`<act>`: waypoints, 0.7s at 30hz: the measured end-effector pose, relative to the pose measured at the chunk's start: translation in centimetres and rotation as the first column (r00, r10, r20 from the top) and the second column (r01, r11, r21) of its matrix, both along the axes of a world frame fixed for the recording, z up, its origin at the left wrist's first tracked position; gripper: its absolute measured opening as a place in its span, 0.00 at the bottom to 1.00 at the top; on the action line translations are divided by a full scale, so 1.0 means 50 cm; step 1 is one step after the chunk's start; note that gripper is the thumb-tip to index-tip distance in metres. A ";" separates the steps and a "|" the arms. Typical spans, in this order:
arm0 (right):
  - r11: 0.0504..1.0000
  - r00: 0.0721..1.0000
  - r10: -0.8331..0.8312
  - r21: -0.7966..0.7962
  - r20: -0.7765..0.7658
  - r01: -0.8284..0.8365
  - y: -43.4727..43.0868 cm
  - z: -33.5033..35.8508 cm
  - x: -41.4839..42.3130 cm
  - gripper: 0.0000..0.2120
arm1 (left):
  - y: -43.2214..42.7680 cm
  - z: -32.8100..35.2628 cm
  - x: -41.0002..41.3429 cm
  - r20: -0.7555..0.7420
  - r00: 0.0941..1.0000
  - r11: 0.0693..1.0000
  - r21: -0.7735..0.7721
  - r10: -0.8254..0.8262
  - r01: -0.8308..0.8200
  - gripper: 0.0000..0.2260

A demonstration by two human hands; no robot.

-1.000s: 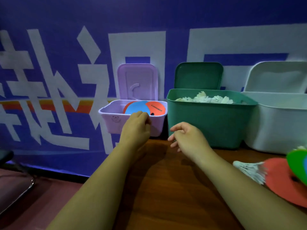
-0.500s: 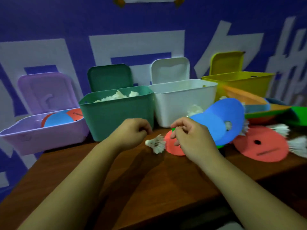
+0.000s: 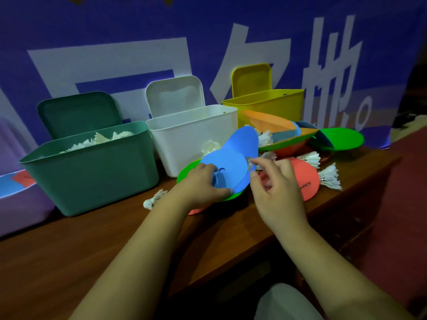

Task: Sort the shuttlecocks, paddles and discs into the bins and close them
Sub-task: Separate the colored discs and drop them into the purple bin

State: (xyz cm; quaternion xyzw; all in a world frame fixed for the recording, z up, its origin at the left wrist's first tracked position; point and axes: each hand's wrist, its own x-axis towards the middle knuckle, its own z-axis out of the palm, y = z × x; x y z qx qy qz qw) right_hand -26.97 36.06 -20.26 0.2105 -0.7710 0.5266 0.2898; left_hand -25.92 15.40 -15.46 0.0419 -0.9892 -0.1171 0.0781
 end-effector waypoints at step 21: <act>0.978 0.992 0.032 0.201 0.122 -0.056 -0.017 -0.072 -0.031 0.24 | 0.053 -0.065 -0.031 -0.277 0.960 0.949 -0.292 0.034 -0.117 0.19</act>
